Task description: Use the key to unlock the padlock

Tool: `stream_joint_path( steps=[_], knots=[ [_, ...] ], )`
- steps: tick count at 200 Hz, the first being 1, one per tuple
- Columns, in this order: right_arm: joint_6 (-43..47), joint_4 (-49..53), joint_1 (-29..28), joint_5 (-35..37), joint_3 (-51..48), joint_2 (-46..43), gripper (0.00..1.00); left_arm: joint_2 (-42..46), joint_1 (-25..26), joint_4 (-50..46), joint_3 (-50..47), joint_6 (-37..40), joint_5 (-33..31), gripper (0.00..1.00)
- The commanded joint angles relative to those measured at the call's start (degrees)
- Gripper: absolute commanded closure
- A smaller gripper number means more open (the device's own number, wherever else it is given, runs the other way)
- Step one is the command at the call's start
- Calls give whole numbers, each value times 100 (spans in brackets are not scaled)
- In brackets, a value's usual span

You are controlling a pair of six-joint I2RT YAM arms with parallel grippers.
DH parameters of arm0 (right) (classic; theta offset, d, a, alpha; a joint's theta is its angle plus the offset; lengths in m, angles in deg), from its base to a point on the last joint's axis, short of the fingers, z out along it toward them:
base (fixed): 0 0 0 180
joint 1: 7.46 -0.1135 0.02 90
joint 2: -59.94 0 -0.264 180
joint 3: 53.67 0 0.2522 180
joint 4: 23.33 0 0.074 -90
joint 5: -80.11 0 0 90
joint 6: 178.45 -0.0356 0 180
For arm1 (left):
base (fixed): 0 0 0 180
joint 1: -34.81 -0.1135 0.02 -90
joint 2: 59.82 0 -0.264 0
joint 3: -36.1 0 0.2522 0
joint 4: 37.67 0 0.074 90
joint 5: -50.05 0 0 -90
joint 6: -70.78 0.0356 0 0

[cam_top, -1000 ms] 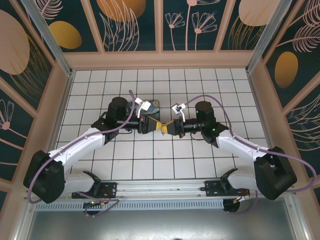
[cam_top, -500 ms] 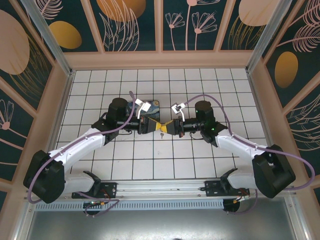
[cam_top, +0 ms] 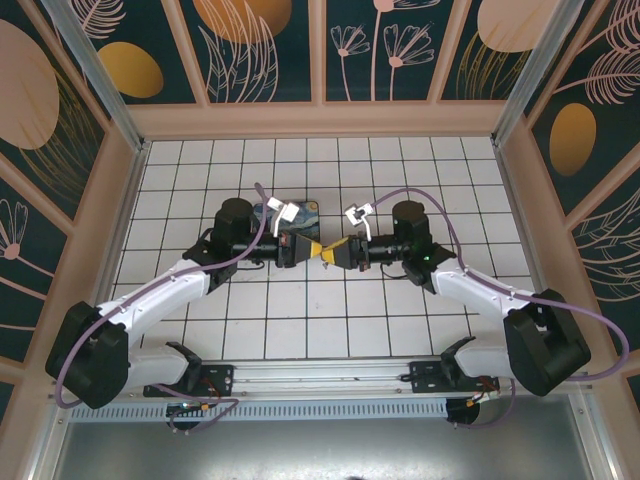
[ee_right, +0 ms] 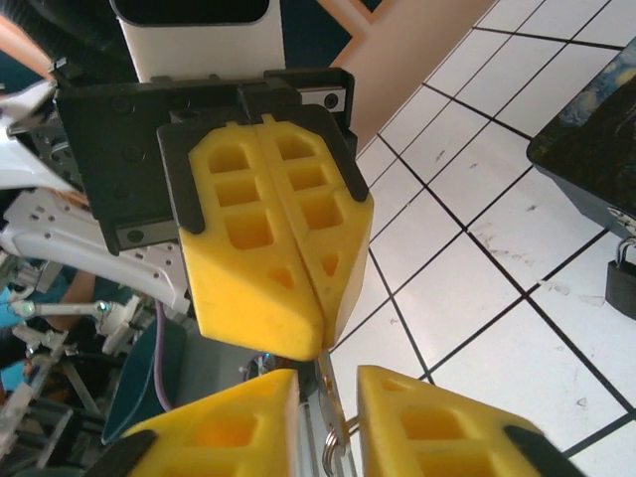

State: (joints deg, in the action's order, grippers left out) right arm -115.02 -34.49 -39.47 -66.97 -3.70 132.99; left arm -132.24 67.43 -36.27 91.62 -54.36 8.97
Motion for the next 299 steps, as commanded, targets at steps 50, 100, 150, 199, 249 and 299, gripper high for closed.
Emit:
stream_joint_path(
  steps=[50, 100, 150, 199, 249, 299],
  knots=[
    [-1362, -1969, 32, 530, -646, -220, 70, 114, -4, 1961, -527, -1496, -498, 100],
    [-2169, -3159, 36, 638, -800, 43, 69, 139, -7, 2493, -717, -1881, -532, 100],
    [-2651, -3896, 34, 624, -852, 383, 73, 36, -2, 2980, -831, -2230, -574, 100],
    [-2862, -4134, 37, 658, -869, 423, 83, -34, -3, 3216, -862, -2348, -638, 100],
    [-3105, -4329, 37, 698, -891, 505, 73, -52, -5, 3612, -996, -2519, -762, 100],
    [-3237, -4365, 116, 818, -972, 551, 66, -38, -3, 3708, -1022, -2570, -827, 100]
  ],
)
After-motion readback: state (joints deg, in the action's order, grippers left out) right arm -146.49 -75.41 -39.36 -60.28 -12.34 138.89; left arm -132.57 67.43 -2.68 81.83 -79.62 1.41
